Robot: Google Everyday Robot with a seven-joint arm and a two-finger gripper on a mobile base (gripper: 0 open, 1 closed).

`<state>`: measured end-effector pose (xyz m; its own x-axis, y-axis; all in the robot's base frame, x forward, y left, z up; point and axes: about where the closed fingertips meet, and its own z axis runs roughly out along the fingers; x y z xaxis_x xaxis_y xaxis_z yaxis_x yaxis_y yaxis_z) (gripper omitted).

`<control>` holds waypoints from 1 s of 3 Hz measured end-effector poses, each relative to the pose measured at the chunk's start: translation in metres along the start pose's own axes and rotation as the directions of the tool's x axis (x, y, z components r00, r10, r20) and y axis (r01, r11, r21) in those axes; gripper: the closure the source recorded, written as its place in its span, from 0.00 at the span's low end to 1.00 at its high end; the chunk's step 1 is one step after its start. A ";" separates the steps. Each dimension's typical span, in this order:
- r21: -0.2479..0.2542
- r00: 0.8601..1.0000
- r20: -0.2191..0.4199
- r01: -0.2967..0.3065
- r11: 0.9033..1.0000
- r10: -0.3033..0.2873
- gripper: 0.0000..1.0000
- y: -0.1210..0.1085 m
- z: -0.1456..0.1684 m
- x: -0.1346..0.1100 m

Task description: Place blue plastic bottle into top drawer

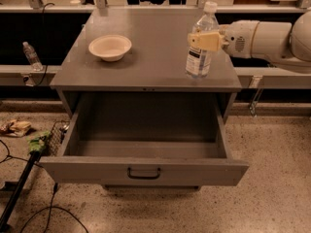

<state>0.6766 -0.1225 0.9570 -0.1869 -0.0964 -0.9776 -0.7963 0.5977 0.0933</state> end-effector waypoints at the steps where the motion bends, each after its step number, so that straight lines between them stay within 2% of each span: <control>1: -0.037 1.000 -0.007 -0.022 0.999 0.022 1.00 0.043 -0.029 0.020; 2: -0.012 1.000 -0.001 -0.021 1.000 0.021 1.00 0.093 -0.051 0.048; 3: 0.062 0.999 0.012 0.037 0.997 -0.038 1.00 0.114 -0.043 0.083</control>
Offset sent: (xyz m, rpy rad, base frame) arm -0.1597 0.0150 -0.0412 0.0139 0.0123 -0.0514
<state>0.5451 -0.0966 0.8948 -0.1493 -0.1091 -0.9828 -0.7654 0.6420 0.0450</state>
